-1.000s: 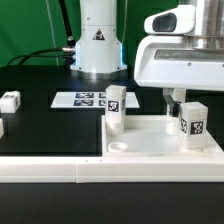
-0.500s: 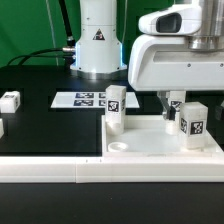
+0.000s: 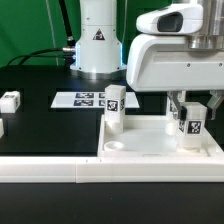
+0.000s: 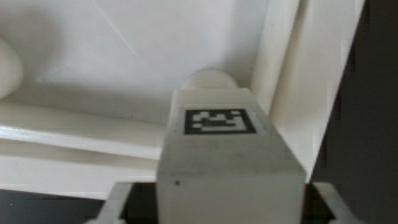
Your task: Assemble square table
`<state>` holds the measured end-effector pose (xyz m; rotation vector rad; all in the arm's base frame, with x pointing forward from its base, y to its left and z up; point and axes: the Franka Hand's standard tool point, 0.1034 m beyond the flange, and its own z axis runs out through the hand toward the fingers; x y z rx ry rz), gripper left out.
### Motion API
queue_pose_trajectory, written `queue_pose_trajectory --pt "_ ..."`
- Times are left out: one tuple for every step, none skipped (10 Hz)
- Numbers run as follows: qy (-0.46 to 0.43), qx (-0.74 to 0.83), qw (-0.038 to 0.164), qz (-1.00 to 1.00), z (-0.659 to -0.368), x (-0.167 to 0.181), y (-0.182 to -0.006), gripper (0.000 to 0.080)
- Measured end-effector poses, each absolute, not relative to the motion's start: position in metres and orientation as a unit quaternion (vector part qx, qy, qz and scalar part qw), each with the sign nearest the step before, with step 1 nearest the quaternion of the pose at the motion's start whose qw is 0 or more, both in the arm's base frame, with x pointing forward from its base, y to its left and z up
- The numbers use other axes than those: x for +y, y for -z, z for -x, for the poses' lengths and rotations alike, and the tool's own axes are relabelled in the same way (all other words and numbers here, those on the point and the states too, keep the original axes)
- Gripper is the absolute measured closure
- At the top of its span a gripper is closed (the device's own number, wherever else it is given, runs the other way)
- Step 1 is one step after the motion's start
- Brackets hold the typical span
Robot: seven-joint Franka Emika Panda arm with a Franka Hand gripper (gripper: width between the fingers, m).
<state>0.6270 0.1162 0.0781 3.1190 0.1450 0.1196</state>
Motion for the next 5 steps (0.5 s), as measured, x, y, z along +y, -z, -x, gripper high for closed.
queue_pose_trajectory --pt "-0.038 0.046 0.008 -0.998 -0.627 0.116 -0.0782 0.0509" --pt "-0.038 0.031 0.007 -0.999 -0.627 0.1164 -0.0781 0.0509" --pt "-0.039 -0.012 0.005 -0.999 -0.6269 0.1165 -0.0781 0.0509" --pt "-0.038 -0.031 0.004 -0.999 -0.6269 0.1162 -0.0779 0.0509" --pt "-0.038 -0.077 0.001 -0.996 -0.6269 0.1152 -0.0772 0.0509"
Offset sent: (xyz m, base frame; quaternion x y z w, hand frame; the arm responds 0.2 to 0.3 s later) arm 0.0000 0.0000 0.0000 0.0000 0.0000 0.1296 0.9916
